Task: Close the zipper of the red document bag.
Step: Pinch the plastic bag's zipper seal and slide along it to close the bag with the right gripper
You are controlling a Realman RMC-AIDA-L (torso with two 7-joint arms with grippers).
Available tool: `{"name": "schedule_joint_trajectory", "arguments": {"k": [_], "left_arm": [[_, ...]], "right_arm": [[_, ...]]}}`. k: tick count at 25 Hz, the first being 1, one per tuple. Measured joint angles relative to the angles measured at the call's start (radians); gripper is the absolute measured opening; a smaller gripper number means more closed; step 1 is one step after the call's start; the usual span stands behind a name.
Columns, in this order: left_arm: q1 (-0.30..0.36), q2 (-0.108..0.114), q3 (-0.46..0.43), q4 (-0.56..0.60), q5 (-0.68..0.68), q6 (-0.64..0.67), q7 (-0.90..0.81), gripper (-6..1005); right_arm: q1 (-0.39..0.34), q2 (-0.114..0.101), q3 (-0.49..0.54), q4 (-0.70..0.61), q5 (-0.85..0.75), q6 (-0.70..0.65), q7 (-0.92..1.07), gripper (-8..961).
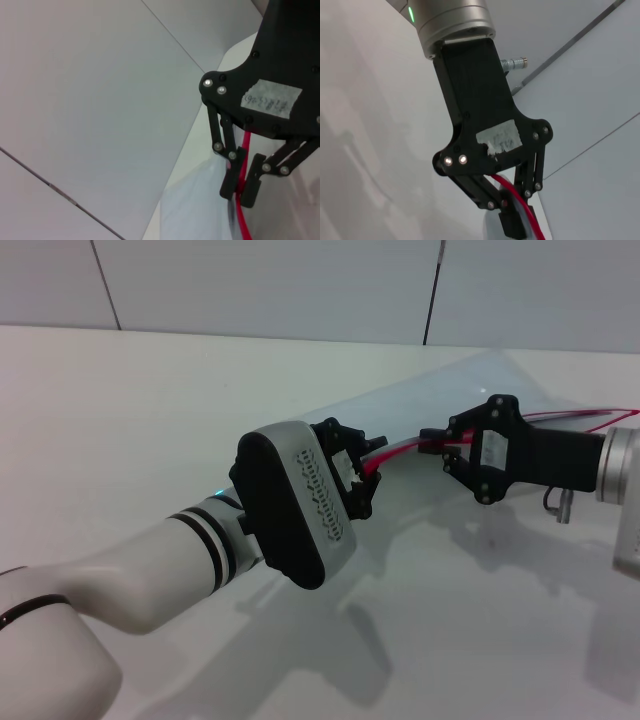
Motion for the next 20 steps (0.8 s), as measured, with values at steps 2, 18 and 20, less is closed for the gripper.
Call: {"name": "schedule_joint_trajectory", "arguments": {"k": [2,18,20], "left_arm": [[0.000,0.000,0.000,0.000,0.000,0.000,0.000,53],[0.009,0.000,0.003,0.011,0.000,-0.007,0.009,53],[0.010,0.002,0.006,0.015,0.000,-0.008,0.009,53]], "right_arm": [[-0.001,0.000,0.000,-0.004,0.000,0.000,0.000,80],[-0.028,0.000,0.007,-0.017,0.009,-0.056,0.000,63],[-0.044,-0.001,0.009,-0.036,0.025,-0.063,0.000,63]]}}
